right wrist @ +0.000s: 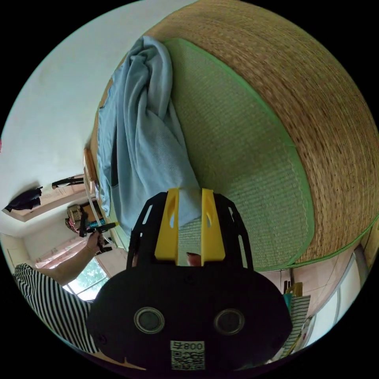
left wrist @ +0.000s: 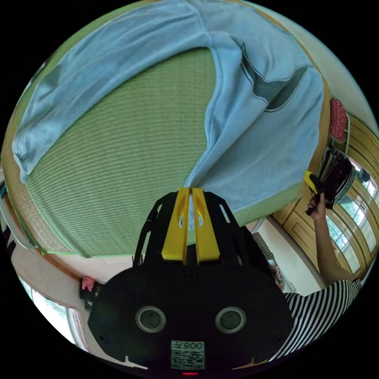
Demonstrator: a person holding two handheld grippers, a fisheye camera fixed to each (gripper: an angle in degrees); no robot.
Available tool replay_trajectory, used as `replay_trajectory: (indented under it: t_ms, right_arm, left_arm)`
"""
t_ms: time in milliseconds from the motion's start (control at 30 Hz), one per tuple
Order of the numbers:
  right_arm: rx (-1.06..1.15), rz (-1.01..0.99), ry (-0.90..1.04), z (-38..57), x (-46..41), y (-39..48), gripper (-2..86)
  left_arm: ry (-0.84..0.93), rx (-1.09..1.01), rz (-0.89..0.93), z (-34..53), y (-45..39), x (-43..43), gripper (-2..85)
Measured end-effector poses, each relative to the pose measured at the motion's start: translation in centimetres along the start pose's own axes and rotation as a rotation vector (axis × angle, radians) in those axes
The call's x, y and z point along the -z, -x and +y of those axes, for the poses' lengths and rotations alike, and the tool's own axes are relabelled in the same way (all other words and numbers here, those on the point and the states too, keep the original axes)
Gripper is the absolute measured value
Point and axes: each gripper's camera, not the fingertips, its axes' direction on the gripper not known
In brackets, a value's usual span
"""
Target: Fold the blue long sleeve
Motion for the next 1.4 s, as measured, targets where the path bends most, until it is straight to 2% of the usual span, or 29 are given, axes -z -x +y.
replay_trajectory:
  t_ms: [167,233,433,533,667,800,833,1000,1167,1267,1400]
  right_arm:
    - [0.055,-0.074,0.136,2.4,-4.3,3.0,7.2]
    - [0.122,-0.046,0.214,4.1,-6.1,6.0,6.9]
    - [-0.035,-0.027,-0.066,4.3,-2.0,6.5,8.0]
    - [-0.055,0.074,-0.112,1.4,-1.8,8.2,8.1]
    - [-0.066,0.088,-0.179,-0.9,-0.8,10.6,8.0]
    - [-0.045,0.25,-0.036,-3.5,-4.3,13.1,6.6]
    - [-0.037,0.318,-0.05,-3.6,-4.4,14.2,4.7]
    - [0.1,0.409,0.081,-4.5,-5.2,17.8,0.6]
    - [0.181,0.469,0.105,-6.7,1.6,18.7,0.3]
    - [0.209,0.551,0.012,-8.9,10.7,18.6,0.4]
    - [0.131,0.681,-0.141,-14.4,24.8,16.6,1.5]
  left_arm:
    - [-0.041,0.008,-0.095,1.8,1.5,2.6,0.9]
    - [-0.069,0.05,-0.092,2.5,3.0,3.7,0.9]
    - [-0.089,0.053,-0.064,3.5,5.0,5.7,0.9]
    - [-0.083,0.019,-0.078,4.1,4.5,5.7,0.9]
    - [-0.098,0.019,-0.032,5.5,5.2,6.2,1.0]
    - [-0.096,0.011,-0.019,6.2,5.2,6.4,1.1]
    - [-0.092,0.005,-0.022,6.3,5.0,6.5,1.1]
    - [-0.083,0.014,-0.004,7.5,4.4,6.7,1.1]
    - [-0.083,0.046,0.03,9.6,3.5,7.3,1.1]
    - [-0.097,0.075,0.023,10.7,2.6,8.3,1.1]
    - [-0.104,0.098,-0.01,11.6,0.9,9.3,1.1]
